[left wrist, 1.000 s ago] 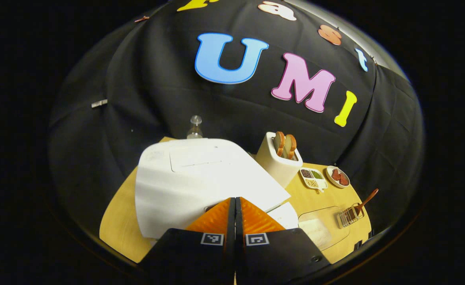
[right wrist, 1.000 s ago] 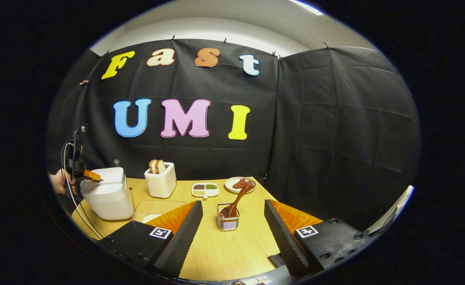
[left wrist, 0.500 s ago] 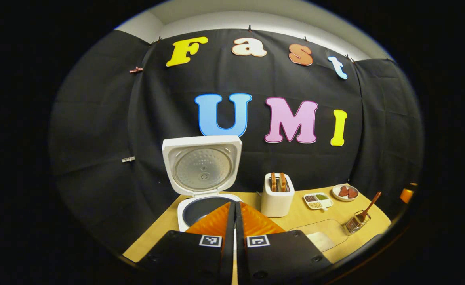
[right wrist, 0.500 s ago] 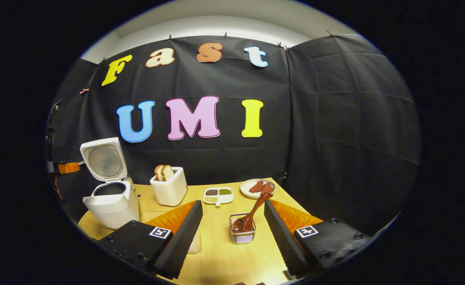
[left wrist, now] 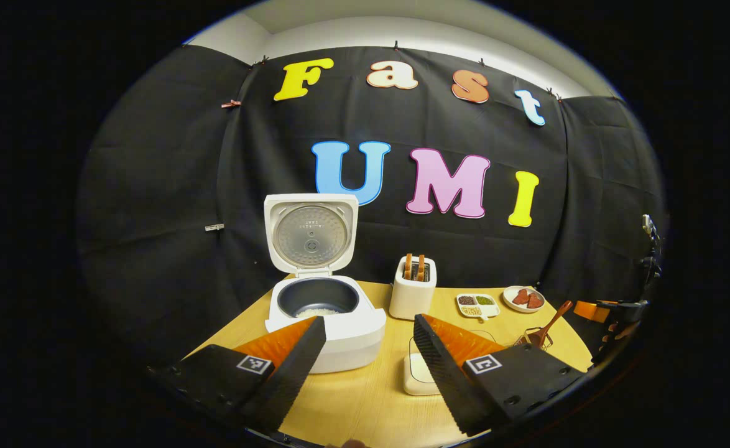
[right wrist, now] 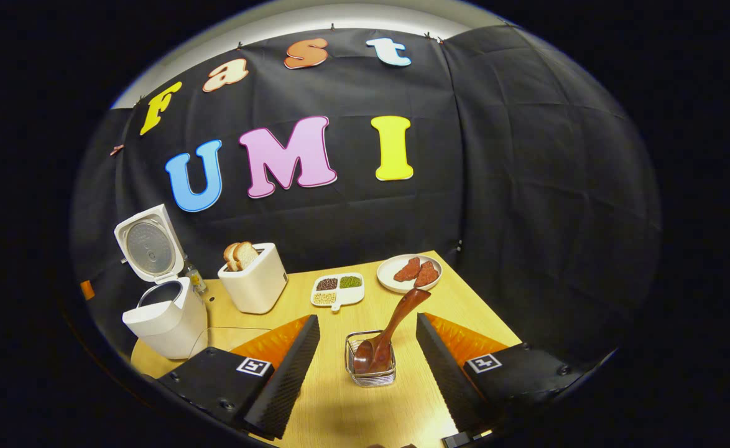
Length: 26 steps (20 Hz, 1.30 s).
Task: Close the left gripper, press the button to open the rice cooker; take a wooden spoon from the chopstick holder with the right hand, scoop a spoonful of rice and pour it into the rice cooker, then put the wooden spoon back into the chopstick holder.
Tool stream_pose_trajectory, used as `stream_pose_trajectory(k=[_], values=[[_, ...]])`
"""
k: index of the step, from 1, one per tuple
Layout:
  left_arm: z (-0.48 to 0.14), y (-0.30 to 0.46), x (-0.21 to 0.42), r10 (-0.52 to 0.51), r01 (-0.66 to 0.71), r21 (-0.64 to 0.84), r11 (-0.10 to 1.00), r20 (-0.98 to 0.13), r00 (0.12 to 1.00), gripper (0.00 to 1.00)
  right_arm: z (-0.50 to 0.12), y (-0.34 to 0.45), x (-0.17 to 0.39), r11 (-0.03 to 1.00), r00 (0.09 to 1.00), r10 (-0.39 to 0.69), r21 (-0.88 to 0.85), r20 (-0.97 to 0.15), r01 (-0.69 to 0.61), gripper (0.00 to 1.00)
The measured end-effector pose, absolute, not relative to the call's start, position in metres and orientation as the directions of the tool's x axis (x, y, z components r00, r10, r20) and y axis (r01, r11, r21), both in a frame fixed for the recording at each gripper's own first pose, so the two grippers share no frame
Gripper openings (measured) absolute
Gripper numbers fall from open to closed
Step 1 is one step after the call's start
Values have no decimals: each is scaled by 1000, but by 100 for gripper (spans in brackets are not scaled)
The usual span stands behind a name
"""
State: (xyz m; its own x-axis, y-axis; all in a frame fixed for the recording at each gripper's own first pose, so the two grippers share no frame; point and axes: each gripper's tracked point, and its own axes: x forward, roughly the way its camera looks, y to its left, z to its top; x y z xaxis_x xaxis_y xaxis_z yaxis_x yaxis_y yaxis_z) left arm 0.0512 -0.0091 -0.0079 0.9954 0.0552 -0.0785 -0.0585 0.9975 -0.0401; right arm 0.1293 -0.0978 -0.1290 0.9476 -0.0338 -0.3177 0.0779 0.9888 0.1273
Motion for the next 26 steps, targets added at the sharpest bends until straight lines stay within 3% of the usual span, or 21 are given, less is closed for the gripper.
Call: stream_pose_trajectory(k=[7, 19, 22, 23, 24, 25, 26], values=[[-50, -43, 32, 139, -146, -24, 989, -181, 974, 98, -189, -114, 181, 967, 889, 9, 230, -459, 109, 99], [-80, -79, 35, 188, -200, -18, 980, -260, 947, 98, -257, -131, 244, 947, 835, 49, 291, -548, 136, 96], [-88, -86, 38, 179, -189, -9, 982, -277, 944, 98, -259, -130, 254, 940, 841, 44, 308, -539, 148, 79], [-91, -88, 39, 177, -188, -11, 982, -283, 943, 98, -257, -126, 255, 940, 845, 50, 310, -533, 141, 66], [-93, -91, 38, 173, -186, -17, 982, -288, 942, 98, -258, -124, 257, 944, 846, 53, 304, -531, 131, 68], [-94, -93, 38, 167, -182, -23, 983, -290, 942, 98, -258, -123, 255, 949, 845, 55, 290, -532, 121, 47], [-95, -95, 37, 160, -177, -30, 984, -292, 943, 98, -256, -125, 257, 955, 847, 37, 267, -531, 126, 46]])
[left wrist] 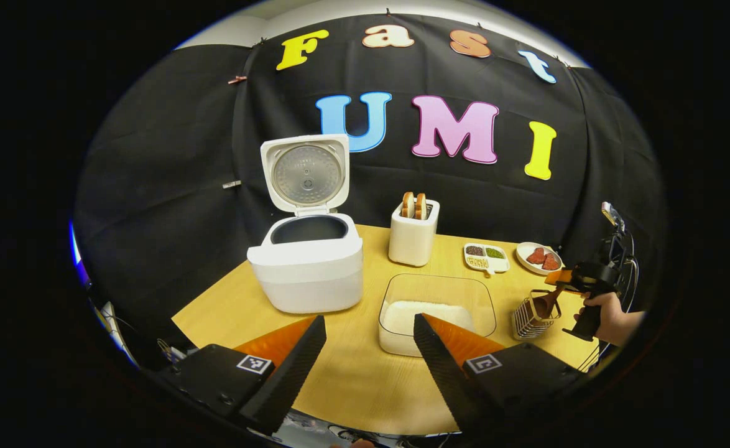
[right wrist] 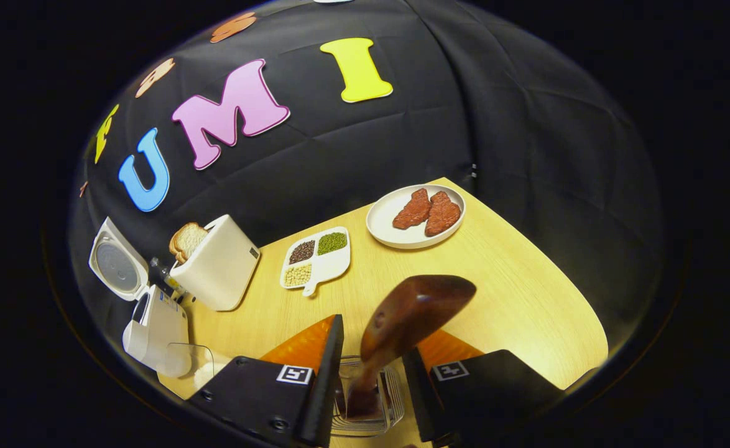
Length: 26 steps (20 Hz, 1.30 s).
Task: Close the left gripper, press the button to open the rice cooker; take a wooden spoon from the chopstick holder with the right hand, scoop a spoonful of rice and pour it into the rice cooker, then put the wooden spoon back into the chopstick holder.
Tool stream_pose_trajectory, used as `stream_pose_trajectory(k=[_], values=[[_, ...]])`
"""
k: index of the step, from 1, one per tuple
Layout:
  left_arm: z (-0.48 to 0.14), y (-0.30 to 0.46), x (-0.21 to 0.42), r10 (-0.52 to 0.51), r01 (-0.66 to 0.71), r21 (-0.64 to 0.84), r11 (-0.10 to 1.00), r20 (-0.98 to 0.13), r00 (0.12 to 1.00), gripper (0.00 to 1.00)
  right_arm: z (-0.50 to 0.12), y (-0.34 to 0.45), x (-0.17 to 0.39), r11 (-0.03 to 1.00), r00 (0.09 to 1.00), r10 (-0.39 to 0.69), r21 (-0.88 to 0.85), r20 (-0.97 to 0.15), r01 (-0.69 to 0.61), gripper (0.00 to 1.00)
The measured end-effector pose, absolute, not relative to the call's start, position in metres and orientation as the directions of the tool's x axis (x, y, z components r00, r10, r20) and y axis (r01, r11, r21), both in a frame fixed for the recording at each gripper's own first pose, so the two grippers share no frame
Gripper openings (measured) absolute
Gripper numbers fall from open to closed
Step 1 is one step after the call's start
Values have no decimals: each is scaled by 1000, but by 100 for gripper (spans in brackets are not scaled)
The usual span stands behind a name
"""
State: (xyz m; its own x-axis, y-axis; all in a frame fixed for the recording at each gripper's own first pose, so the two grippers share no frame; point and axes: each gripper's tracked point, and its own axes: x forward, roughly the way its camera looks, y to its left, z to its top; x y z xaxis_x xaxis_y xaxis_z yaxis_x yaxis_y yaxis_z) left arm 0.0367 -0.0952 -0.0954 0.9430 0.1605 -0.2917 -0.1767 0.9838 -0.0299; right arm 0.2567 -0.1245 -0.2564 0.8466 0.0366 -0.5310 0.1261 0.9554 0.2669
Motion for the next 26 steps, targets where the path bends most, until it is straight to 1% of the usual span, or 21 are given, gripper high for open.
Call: stream_pose_trajectory(k=[1, 2, 3, 5, 7, 12, 15, 19, 22, 26], values=[[-97, -96, 36, 155, -172, -33, 985, -295, 943, 98, -258, -125, 256, 958, 849, 31, 257, -528, 125, 21], [-99, -96, 36, 151, -168, -35, 985, -296, 943, 98, -244, -123, 245, 957, 850, 42, 267, -525, 118, 28], [-100, -94, 35, 148, -166, -36, 985, -298, 943, 98, -258, -117, 259, 954, 846, 49, 276, -531, 118, 26], [-100, -89, 36, 144, -165, -44, 985, -299, 943, 98, -253, -111, 252, 956, 840, 56, 272, -539, 111, 20], [-98, -83, 32, 140, -162, -53, 985, -291, 946, 98, -246, -106, 248, 963, 839, 66, 255, -540, 89, 18], [-96, -56, 29, 123, -147, -73, 986, -261, 957, 98, -194, -97, 247, 973, 885, 45, 221, -463, 66, 18], [-103, -39, 29, 90, -117, -96, 988, -255, 963, 98, -151, -85, 238, 980, 913, 46, 197, -406, 39, 17], [-116, -10, 34, 50, -77, -96, 992, -257, 965, 98, -107, -47, 222, 982, 936, 63, 187, -347, 4, 17], [-124, 8, 37, 11, -45, -122, 992, -266, 964, 96, -97, -5, 213, 978, 937, 96, 209, -335, -25, 18], [-126, 30, 43, -37, -8, -157, 988, -279, 960, 96, -109, 52, 207, 978, 928, 132, 198, -347, -65, 18]])
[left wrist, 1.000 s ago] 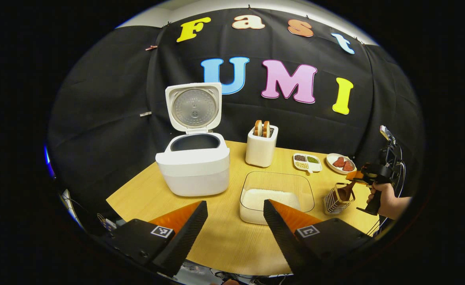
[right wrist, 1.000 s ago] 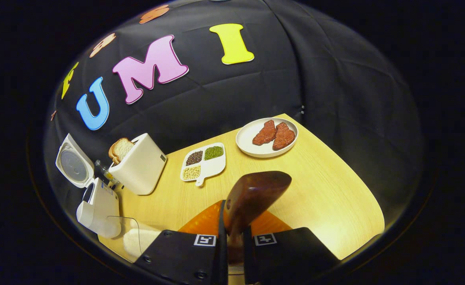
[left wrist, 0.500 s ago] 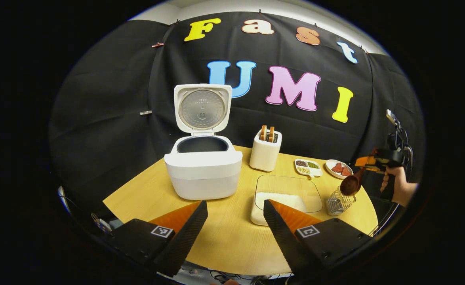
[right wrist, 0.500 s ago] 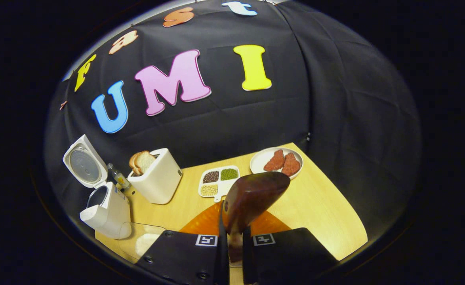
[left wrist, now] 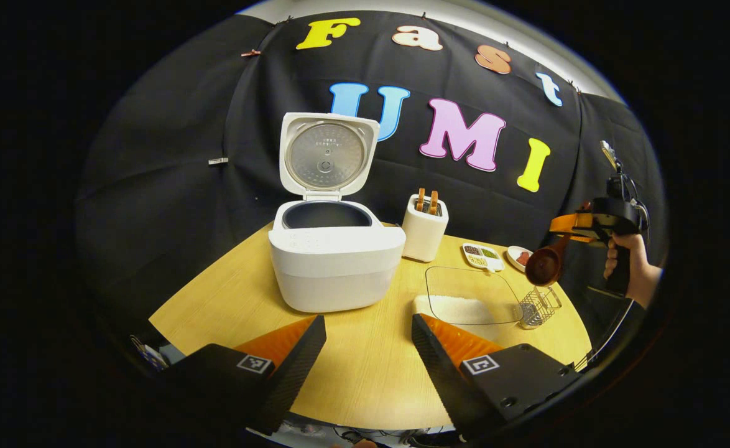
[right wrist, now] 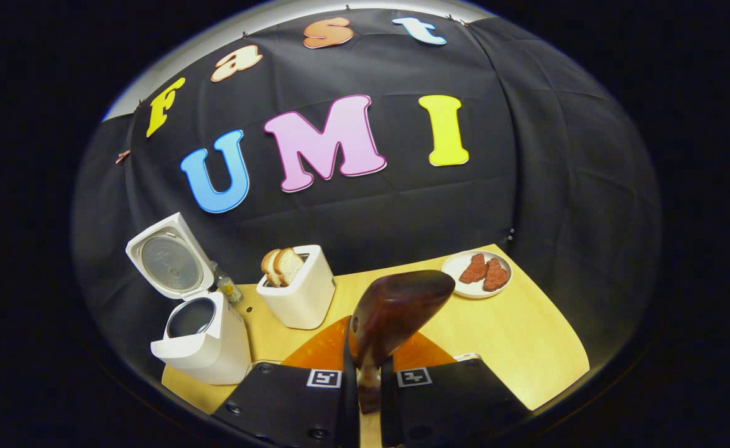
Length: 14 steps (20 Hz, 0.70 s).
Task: Close the left gripper, press the button to open the rice cooker; take a wooden spoon from the chopstick holder with the right hand, scoop a spoonful of rice and pour it into the rice cooker, then put the wooden spoon back into the chopstick holder.
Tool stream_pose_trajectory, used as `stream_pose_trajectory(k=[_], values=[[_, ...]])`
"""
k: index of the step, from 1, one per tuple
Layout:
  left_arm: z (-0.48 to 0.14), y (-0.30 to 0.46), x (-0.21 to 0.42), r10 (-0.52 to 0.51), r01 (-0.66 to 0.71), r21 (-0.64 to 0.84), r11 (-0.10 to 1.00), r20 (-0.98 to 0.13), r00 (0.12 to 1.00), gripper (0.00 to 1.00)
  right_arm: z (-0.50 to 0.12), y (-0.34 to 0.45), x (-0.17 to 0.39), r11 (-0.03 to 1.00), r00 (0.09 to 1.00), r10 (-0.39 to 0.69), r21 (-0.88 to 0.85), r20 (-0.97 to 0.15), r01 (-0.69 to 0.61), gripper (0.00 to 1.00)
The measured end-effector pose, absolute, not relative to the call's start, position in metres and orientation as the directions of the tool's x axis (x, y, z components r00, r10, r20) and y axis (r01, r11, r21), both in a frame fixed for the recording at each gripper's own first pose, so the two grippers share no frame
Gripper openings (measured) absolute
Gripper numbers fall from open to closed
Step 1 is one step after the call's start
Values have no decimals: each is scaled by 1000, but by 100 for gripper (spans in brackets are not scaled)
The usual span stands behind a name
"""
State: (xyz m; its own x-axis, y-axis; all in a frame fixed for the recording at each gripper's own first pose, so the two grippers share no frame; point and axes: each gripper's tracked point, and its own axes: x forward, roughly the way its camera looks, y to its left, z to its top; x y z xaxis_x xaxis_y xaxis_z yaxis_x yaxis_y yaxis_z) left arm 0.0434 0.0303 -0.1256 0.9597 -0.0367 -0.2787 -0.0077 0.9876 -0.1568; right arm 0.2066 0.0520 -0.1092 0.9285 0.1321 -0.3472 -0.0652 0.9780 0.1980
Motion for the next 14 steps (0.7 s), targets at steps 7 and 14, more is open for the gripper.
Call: stream_pose_trajectory(k=[7, 14], values=[[-136, 55, 56, -103, 86, -68, 994, -301, 948, 96, -166, 113, 207, 987, 916, 140, 124, -376, -100, 17], [-165, 60, 53, -134, 110, -88, 990, -355, 925, 96, -229, 124, 214, 996, 923, 77, -19, -377, -91, 17]])
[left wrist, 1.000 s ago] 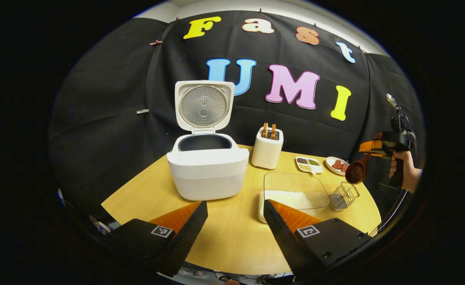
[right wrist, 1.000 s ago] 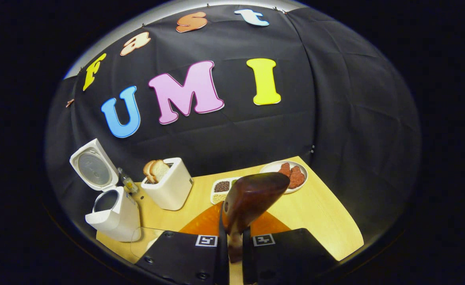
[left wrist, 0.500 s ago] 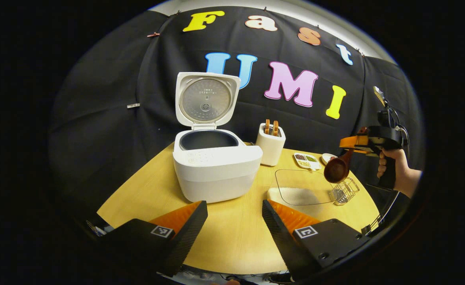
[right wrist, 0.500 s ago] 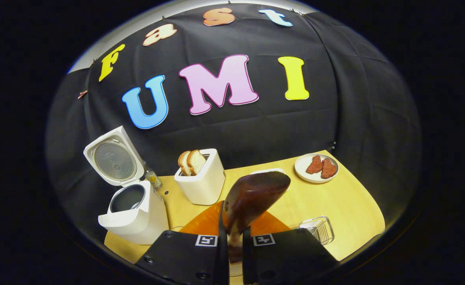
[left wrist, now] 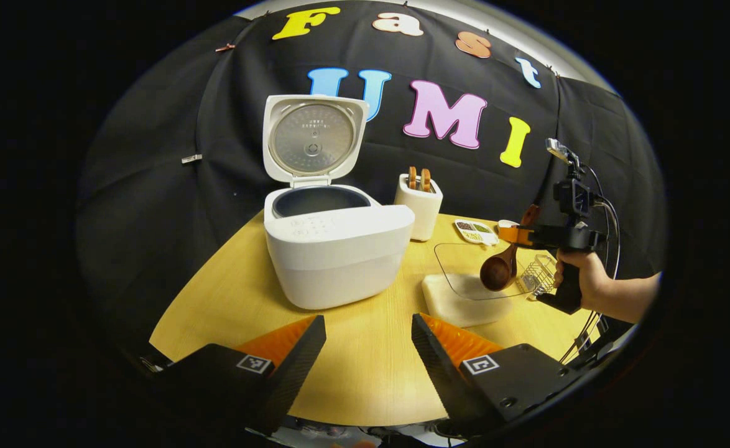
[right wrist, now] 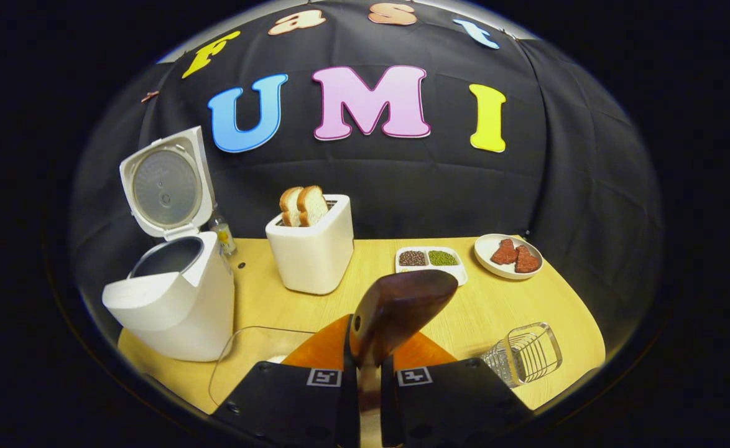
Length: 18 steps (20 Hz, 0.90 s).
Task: Close the left gripper, press the button to open the rice cooker; take a wooden spoon from the chopstick holder with the right hand, scoop a spoonful of rice and pour it into the rice cooker, then put the wooden spoon back into the chopstick holder.
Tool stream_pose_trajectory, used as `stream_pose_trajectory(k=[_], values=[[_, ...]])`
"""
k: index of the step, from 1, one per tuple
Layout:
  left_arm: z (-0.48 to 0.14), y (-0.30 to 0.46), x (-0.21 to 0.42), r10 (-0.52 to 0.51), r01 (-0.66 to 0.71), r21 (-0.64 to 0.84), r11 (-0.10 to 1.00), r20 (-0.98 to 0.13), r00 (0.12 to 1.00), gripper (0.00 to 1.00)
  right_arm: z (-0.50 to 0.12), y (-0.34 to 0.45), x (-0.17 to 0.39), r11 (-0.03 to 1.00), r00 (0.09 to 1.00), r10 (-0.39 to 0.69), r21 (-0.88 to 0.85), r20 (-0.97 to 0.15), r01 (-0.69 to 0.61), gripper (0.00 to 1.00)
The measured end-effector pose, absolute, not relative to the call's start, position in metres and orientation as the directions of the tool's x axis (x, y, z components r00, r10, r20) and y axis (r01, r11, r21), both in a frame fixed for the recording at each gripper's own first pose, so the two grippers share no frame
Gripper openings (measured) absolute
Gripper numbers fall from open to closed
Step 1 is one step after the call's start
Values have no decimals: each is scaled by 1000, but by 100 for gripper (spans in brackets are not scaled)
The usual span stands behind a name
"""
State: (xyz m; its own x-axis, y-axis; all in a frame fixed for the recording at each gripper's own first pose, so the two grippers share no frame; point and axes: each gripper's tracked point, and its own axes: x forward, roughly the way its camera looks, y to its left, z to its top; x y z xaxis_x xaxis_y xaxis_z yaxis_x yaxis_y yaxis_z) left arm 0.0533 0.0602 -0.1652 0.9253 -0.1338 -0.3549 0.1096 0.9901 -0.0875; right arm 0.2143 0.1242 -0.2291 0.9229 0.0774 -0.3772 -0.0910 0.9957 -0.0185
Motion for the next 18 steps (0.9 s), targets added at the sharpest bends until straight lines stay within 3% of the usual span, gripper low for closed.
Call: stream_pose_trajectory(k=[4, 9, 18], values=[[-168, 64, 49, -134, 114, -77, 990, -360, 923, 96, -250, 145, 201, 995, 914, 95, -2, -395, -104, 18], [-168, 69, 41, -115, 86, -93, 992, -367, 923, 96, -263, 183, 182, 983, 875, 167, 142, -455, -113, 17], [-169, 65, 24, -107, 61, -134, 989, -373, 922, 96, -266, 200, 173, 907, 812, 249, 421, -528, -4, 18]])
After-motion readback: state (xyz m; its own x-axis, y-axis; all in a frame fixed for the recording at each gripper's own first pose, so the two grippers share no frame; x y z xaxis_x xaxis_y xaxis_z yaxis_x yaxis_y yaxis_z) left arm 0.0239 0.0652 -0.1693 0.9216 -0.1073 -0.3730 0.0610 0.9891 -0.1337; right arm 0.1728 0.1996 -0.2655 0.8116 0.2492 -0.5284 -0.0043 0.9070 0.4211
